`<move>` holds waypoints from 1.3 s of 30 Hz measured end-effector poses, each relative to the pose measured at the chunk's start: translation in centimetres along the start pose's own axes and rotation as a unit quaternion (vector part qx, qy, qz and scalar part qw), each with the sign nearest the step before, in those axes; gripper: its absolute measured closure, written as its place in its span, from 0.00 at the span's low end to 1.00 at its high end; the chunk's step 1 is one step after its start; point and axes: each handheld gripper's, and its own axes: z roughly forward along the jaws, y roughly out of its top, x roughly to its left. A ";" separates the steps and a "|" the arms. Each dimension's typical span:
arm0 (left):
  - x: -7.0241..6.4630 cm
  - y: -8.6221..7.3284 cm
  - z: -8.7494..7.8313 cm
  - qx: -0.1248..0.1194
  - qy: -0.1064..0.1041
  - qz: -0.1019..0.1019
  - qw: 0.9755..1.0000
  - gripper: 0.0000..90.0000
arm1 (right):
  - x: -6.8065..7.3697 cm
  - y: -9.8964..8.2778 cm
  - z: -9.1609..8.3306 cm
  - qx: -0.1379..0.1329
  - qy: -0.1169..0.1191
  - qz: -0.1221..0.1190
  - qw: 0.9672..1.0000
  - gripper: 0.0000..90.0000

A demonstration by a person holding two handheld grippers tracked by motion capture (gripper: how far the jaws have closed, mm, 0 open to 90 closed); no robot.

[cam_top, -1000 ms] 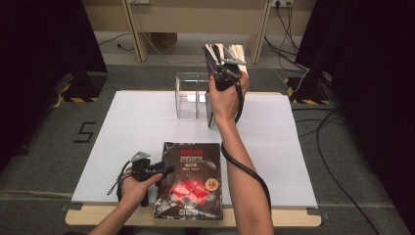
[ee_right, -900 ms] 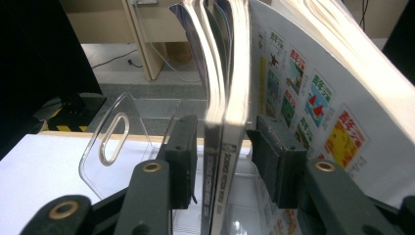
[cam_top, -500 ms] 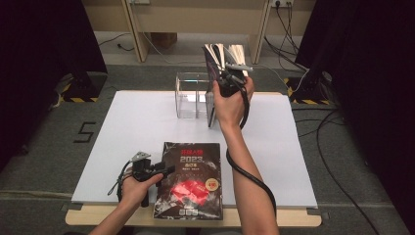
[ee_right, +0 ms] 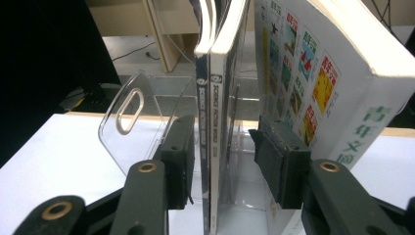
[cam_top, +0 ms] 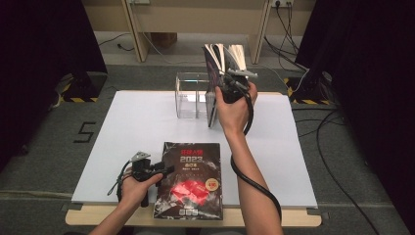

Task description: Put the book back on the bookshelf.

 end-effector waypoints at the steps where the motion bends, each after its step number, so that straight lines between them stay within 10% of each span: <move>1: 0.0 0.0 0.0 0.000 0.000 -0.001 1.000 0.48 | -0.1 -0.1 -0.1 -0.001 0.000 -0.001 1.000 0.65; 29: 0.7 0.7 -0.7 -0.001 0.027 -0.011 1.000 0.50 | -2.7 -5.2 -1.9 0.061 0.013 0.007 0.998 0.65; 39: 2.0 1.1 -0.8 0.018 0.059 -0.009 0.998 0.74 | -4.3 -9.2 -2.1 0.105 0.015 0.012 0.994 0.64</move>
